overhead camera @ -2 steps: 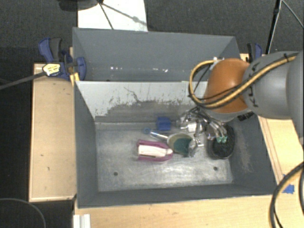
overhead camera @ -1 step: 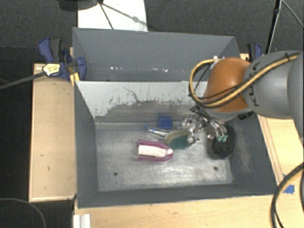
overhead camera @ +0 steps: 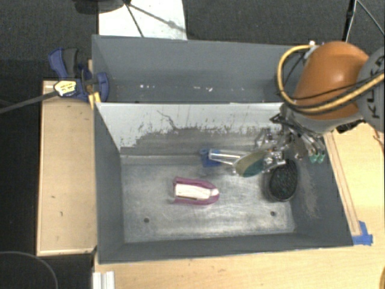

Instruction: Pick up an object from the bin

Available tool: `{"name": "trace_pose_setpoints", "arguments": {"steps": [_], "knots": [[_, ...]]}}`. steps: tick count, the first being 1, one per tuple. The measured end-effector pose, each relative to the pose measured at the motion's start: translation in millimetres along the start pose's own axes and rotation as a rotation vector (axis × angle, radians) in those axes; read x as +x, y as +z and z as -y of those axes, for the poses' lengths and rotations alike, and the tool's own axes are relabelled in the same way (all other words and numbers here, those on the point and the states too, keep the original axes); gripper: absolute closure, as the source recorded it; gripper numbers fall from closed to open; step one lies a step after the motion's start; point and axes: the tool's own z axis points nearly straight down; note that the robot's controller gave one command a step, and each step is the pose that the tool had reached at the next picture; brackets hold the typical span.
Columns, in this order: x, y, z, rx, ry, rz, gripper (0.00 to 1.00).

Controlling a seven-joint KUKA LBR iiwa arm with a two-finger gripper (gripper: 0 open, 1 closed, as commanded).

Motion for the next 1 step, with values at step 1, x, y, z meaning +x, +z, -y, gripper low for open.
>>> {"name": "trace_pose_setpoints", "arguments": {"steps": [1], "knots": [[-4.1,-44.8,3.4,-0.001,-0.008,-0.002,1.0]]}}
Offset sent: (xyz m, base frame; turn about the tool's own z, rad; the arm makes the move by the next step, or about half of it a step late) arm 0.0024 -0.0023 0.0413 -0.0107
